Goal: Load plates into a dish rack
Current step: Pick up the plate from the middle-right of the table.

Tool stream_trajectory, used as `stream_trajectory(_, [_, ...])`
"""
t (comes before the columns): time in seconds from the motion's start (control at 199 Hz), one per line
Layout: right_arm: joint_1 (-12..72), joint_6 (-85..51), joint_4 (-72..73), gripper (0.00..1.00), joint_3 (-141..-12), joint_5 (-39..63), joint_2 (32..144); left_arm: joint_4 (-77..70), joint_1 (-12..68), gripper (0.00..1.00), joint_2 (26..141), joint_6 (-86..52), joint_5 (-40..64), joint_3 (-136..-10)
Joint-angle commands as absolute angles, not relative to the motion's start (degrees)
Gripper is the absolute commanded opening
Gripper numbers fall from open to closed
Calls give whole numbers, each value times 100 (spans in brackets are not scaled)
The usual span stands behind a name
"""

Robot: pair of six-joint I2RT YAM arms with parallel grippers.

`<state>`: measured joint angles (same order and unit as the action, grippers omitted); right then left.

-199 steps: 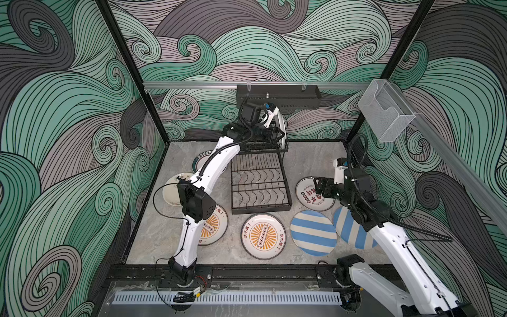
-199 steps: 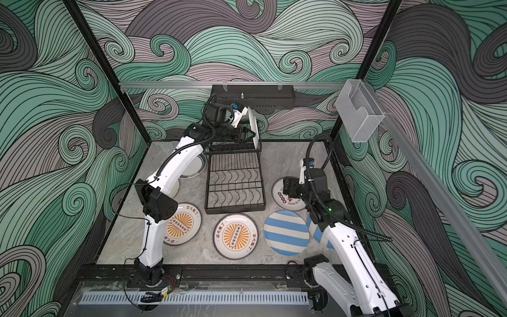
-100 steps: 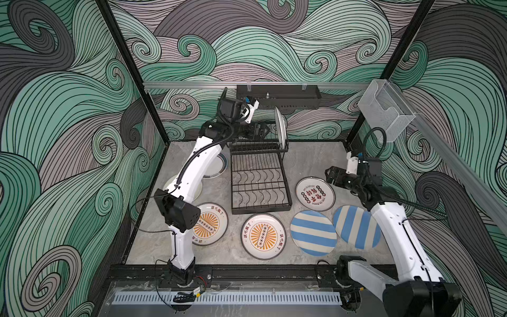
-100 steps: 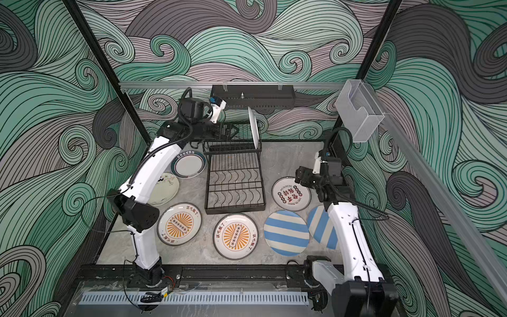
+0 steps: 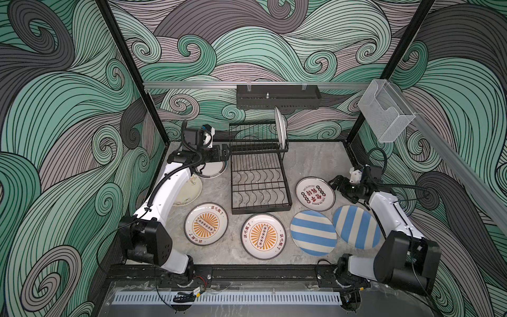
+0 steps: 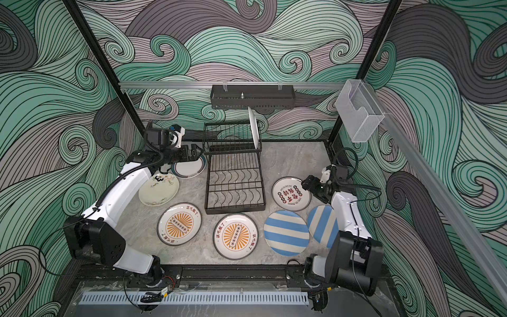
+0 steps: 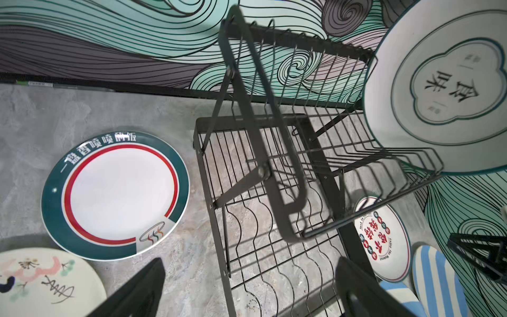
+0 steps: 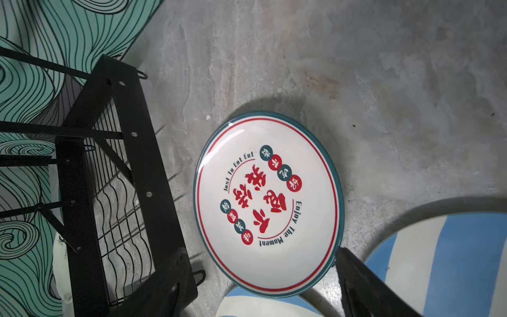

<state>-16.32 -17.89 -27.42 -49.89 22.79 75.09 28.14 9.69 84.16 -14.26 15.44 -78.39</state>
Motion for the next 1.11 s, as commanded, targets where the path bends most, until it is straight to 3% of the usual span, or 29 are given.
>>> stream_trajectory(0.0, [-1704,-1933,-2439,84,-4856,2411,7570,2138,929,99,7822,-1761,1483,-7294])
stream_trajectory(0.241, [-1881,-2008,-2157,79,-4592,2437,7837,1633,923,99,7463,-2184,1371,-6209])
stream_trajectory(0.668, [-1916,-2031,-1661,69,-4411,2444,8484,1490,922,99,7542,-2310,1769,-5762])
stream_trajectory(1.101, [-1911,-1934,-1628,66,-4422,2309,8824,1328,919,99,7506,-2357,1959,-5274])
